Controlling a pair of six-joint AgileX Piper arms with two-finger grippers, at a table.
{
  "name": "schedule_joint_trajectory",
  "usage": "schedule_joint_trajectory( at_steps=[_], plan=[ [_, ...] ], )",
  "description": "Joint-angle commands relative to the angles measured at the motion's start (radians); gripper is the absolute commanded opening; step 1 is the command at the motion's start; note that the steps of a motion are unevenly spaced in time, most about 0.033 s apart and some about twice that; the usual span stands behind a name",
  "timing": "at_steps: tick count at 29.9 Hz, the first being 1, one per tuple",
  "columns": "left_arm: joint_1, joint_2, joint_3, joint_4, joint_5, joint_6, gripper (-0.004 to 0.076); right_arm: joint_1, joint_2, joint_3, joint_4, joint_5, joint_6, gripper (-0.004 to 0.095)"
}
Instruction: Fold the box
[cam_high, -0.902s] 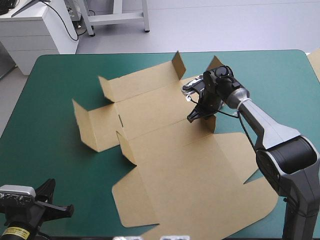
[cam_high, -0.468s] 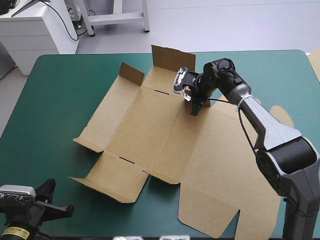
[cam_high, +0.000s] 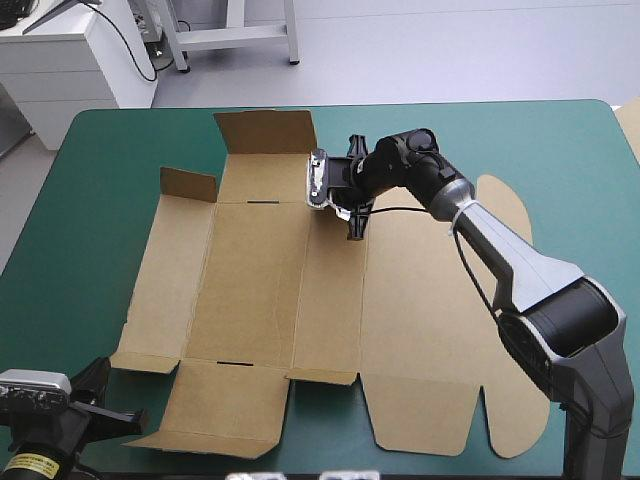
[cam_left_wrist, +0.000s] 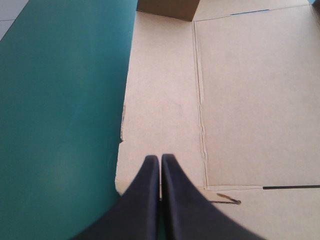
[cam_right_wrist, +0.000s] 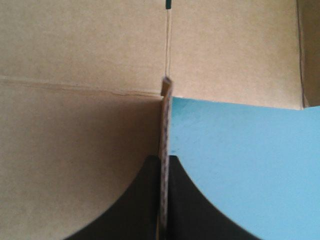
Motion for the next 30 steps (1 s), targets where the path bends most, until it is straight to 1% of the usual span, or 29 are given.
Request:
schedule_joint_trajectory(
  at_steps=[1,3,5,7,9,11,13,14,16,19,21,22,23,26,29,30],
  plan=[
    [-0.008,0.014,-0.021,-0.005,-0.072,-0.001,-0.0008,0.0,-0.055,-0.035,0.042,-0.118,0.005,-0.0014],
    [-0.008,0.014,-0.021,-0.005,-0.072,-0.001,-0.0008,0.0,-0.053,-0.035,0.069,-0.113,0.058,0.0],
    [-0.008,0.014,-0.021,-0.005,-0.072,-0.001,-0.0008,0.0,-0.046,-0.035,0.062,-0.09,0.1,0.0053],
    [-0.008,0.014,-0.021,-0.005,-0.072,-0.001,-0.0008,0.0,-0.035,-0.035,0.058,-0.058,0.115,0.0128],
    [-0.008,0.014,-0.021,-0.005,-0.072,-0.001,-0.0008,0.0,-0.023,-0.035,0.056,-0.028,0.117,0.0238],
    [-0.008,0.014,-0.021,-0.005,-0.072,-0.001,-0.0008,0.0,-0.018,-0.035,0.058,-0.028,0.141,0.0338],
    [-0.008,0.014,-0.021,-0.005,-0.072,-0.001,-0.0008,0.0,-0.018,-0.038,0.042,-0.053,0.223,0.0405],
    [-0.008,0.014,-0.021,-0.005,-0.072,-0.001,-0.0008,0.0,-0.022,-0.043,0.019,-0.064,0.305,0.0418],
    [-0.008,0.014,-0.021,-0.005,-0.072,-0.001,-0.0008,0.0,-0.026,-0.066,-0.06,-0.056,0.394,0.0418],
    [-0.008,0.014,-0.021,-0.005,-0.072,-0.001,-0.0008,0.0,-0.026,-0.12,-0.19,-0.002,0.563,0.0415],
    [-0.008,0.014,-0.021,-0.005,-0.072,-0.001,-0.0008,0.0,-0.026,-0.167,-0.264,0.062,0.678,0.0373],
    [-0.008,0.014,-0.021,-0.005,-0.072,-0.001,-0.0008,0.0,-0.026,-0.186,-0.29,0.098,0.728,0.0333],
    [-0.008,0.014,-0.021,-0.005,-0.072,-0.001,-0.0008,0.0,-0.026,-0.21,-0.323,0.137,0.77,0.0267],
    [-0.008,0.014,-0.021,0.004,-0.076,-0.001,-0.0008,0.0,-0.026,-0.272,-0.405,0.246,0.927,0.0003],
    [-0.008,0.014,-0.033,0.056,-0.068,-0.009,-0.0008,-0.002,-0.028,-0.313,-0.442,0.374,1.063,-0.0021],
    [-0.008,0.022,-0.047,0.067,-0.068,-0.017,-0.0008,-0.004,-0.035,-0.31,-0.442,0.372,1.087,-0.0021]
  ],
)
